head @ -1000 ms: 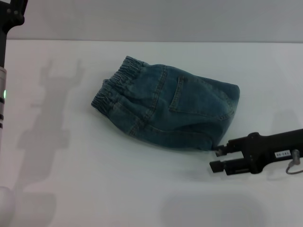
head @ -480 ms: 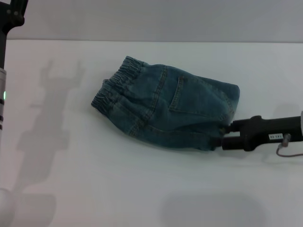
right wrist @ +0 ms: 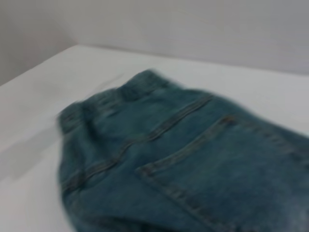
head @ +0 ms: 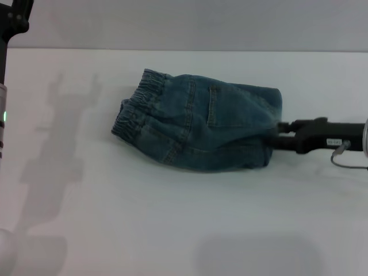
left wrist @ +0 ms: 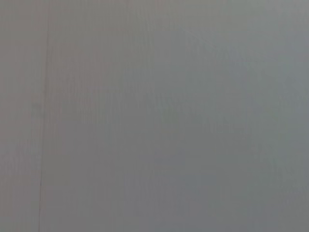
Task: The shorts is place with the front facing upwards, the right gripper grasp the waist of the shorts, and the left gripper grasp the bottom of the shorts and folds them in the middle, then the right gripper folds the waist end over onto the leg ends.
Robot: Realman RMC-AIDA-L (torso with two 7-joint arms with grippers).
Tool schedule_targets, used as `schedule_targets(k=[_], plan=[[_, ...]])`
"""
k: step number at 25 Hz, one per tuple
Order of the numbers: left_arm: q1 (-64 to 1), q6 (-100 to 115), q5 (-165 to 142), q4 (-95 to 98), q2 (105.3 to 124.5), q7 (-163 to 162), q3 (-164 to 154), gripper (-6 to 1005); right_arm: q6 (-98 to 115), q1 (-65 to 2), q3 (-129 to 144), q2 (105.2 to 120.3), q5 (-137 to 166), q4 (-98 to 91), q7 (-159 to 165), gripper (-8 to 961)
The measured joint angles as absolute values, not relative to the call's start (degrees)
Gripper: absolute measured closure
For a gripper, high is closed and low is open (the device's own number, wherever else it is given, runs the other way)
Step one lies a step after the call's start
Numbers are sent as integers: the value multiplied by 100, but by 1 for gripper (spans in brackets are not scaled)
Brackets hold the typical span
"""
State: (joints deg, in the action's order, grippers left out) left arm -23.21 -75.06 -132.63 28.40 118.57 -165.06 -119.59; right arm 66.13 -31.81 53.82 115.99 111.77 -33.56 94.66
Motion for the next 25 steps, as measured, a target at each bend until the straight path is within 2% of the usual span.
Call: schedule_targets(k=[4,8,10,15,19,25], plan=[[-2336,-7495,-13263,2822,11856,-16506,-11944,155,6620,-3176,4959,11660,11177,-3379,9224,388],[-2338,-7490,-13263,2821,11852,-16506,-11916,155,7103,-3119,4867,11631,11174,-3544,9166,388],[-2338,-7504,-13263,2821,11845,-16506,-11906,155,7423,-2954,4665,11623,11012,-3814,9075,388],[-2341,-7496,-13257,2813,11845,-16505,-11849,156,7851,-2426,4071,11727,9304,-3984,7480,388],[-2386,-7495,-13255,2797,11847,-16505,-11840,156,7647,-2138,3773,11857,7651,-3496,5646,388],[-2414,-7500,-13234,2763,11847,-16505,-11839,156,7077,-2295,3195,11859,4892,-1886,3187,388]])
